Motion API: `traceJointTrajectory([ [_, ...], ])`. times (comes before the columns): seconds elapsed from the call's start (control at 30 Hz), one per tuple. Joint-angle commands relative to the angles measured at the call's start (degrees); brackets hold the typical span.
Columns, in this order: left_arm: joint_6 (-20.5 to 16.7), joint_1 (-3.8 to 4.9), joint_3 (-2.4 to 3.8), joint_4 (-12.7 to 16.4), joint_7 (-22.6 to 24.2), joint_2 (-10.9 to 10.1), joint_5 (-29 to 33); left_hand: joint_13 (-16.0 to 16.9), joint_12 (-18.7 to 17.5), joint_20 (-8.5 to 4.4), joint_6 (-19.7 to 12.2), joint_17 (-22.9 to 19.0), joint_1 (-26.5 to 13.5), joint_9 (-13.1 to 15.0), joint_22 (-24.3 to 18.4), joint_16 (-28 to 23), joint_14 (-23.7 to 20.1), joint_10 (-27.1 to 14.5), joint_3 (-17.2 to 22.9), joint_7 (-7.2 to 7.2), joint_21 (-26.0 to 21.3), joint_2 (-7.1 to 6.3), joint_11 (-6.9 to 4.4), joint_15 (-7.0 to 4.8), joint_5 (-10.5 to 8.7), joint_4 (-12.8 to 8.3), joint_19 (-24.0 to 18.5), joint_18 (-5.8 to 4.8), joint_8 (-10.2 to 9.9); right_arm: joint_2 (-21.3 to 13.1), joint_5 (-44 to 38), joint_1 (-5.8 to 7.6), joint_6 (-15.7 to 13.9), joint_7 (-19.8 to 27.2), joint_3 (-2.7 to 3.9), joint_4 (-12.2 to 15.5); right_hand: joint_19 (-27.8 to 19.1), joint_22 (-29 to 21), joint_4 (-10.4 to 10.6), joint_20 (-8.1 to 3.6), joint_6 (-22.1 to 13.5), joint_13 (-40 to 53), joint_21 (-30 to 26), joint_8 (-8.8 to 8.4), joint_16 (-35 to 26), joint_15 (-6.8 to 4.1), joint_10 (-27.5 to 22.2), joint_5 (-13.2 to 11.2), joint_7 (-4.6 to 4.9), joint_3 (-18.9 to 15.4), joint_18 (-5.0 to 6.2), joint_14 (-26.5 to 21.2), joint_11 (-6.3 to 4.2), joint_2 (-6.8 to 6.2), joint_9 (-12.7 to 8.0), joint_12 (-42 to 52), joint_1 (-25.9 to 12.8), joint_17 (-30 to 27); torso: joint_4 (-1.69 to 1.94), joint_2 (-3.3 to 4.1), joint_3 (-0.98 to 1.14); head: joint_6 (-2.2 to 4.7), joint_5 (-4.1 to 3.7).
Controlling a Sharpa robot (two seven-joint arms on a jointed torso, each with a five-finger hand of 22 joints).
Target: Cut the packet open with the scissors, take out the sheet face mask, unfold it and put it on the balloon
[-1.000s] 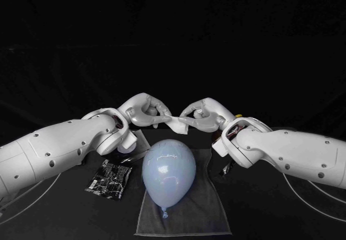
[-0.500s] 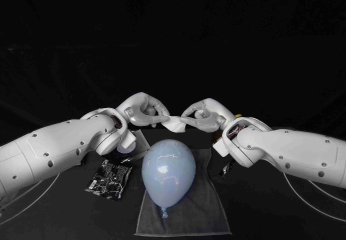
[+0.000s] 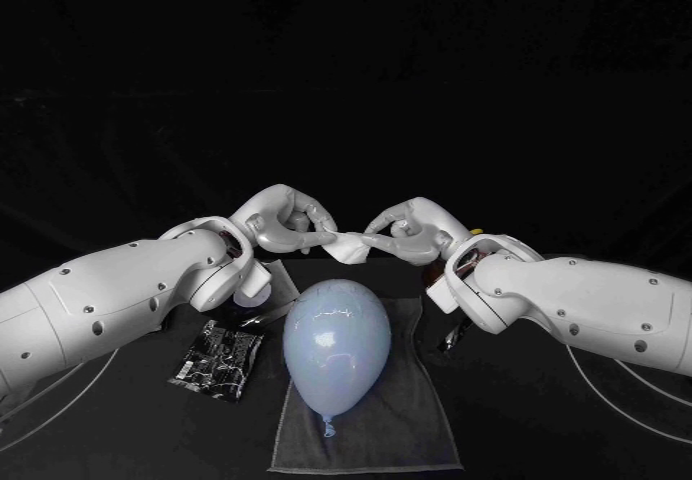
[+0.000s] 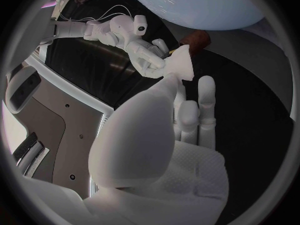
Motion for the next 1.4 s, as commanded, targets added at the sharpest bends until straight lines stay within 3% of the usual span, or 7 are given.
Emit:
traceJointTrajectory([
  [0.03, -0.35, 0.09, 0.05, 0.33, 1.51, -0.17, 0.22, -0.11, -0.31, -0.34, 0.47, -0.01, 0.00, 0.10, 0.22, 0.00, 0.28, 0.42, 0.42, -0.07, 0.20, -0.77, 0.03, -0.15, 0.21, -0.08, -0.13, 0.71, 0.38, -0.03, 2.32, 0.03, -0.59, -1.07, 0.04, -0.44, 0.31, 10.73, -0.19, -0.18, 0.05, 10.69, -0.24, 0.21, 0.23, -0.35, 2.55, 0.30, -0.20, 0.12, 0.27, 6.04, -0.69, 1.19, 0.26, -0.45, 1.45, 15.10, 0.01, 0.02, -0.02, 0.02, -0.09],
  [0.3, -0.57, 0.09, 0.05, 0.73, 2.03, -0.37, -0.97, -0.58, -0.81, -0.42, 0.74, 0.33, -0.42, 0.33, 1.14, 0.04, 0.34, 0.92, 2.55, -0.31, 1.23, -1.79, 0.02, -0.18, 0.21, -0.69, -0.69, 0.67, 0.79, -0.11, 4.39, 0.04, -0.02, -0.78, 0.04, -0.75, 0.23, 10.66, -0.10, -0.19, -0.08, 10.49, -0.50, 0.27, 0.23, -0.33, 2.37, 0.29, -0.14, 0.22, 0.32, 6.04, -0.64, 1.19, 0.29, -0.77, 1.17, 15.10, -0.01, 0.00, 0.02, -0.05, -0.10],
  [0.97, -1.76, 0.09, 0.03, 0.87, 2.46, -0.57, -1.04, -0.81, -0.97, -0.42, 0.80, 0.79, -1.37, 0.51, 2.21, 0.15, 0.61, 1.26, 4.80, -0.39, 2.26, -2.38, -0.01, -0.21, 0.21, -1.25, -0.84, 0.61, 1.09, -0.39, 6.55, 0.05, 1.09, -0.35, 0.04, -1.38, -0.31, 10.27, 0.20, -0.13, -0.99, 9.03, -2.05, 0.35, 0.23, -0.19, 1.02, 0.29, 0.05, 0.55, 0.58, 6.04, -0.46, 0.84, 0.33, -3.06, 0.00, 15.10, 0.00, -0.03, 0.02, -0.02, -0.39],
  [1.07, -1.84, 0.09, 0.03, 0.91, 2.48, -0.61, -0.86, -0.83, -0.97, -0.42, 0.77, 0.80, -1.62, 0.54, 2.33, 0.15, 0.61, 1.28, 5.20, -0.38, 2.39, -2.45, -0.02, -0.21, 0.21, -1.33, -0.88, 0.61, 1.13, -0.51, 7.84, 0.05, 1.46, 0.35, 0.04, -1.42, -0.60, 10.07, 0.81, 0.02, -2.36, 8.35, -2.85, -0.17, 0.23, 0.09, 0.32, 0.27, 0.57, -0.12, 0.70, 6.04, -0.04, -0.26, 0.10, -4.17, -1.49, 15.10, 0.00, 0.00, 0.02, -0.03, -0.42],
  [1.2, -1.81, 0.09, 0.03, 0.95, 2.55, -0.58, -0.78, -0.84, -0.98, -0.42, 0.73, 0.79, -1.79, 0.56, 2.40, 0.14, 0.60, 1.27, 5.50, -0.36, 2.47, -2.48, -0.02, -0.21, 0.21, -1.39, -0.91, 0.60, 1.15, -0.59, 9.47, 0.05, 2.37, 1.36, 0.03, -1.32, -1.32, 9.63, 4.17, 0.82, -5.73, 7.16, -4.69, -2.53, 0.23, 1.45, -1.14, 0.25, 2.54, -3.50, 0.88, 6.04, 1.63, -3.21, -1.18, -6.15, -6.72, 15.10, -0.01, 0.02, 0.02, -0.10, -0.28],
  [1.4, -1.80, 0.09, 0.03, 1.07, 2.60, -0.52, -0.89, -0.85, -1.00, -0.41, 0.62, 0.85, -2.01, 0.58, 2.49, 0.15, 0.64, 1.21, 5.97, -0.33, 2.58, -2.53, -0.01, -0.21, 0.21, -1.52, -0.97, 0.61, 1.16, -0.58, 11.38, 0.05, 3.96, 2.81, 0.03, -1.10, -1.88, 9.35, 6.86, 1.84, -7.83, 6.31, -5.89, -4.68, 0.23, 2.71, -2.41, 0.24, 3.89, -6.65, 1.00, 6.04, 2.91, -4.58, -2.37, -7.55, -9.20, 15.10, 0.01, 0.04, 0.03, -0.15, -0.34],
])
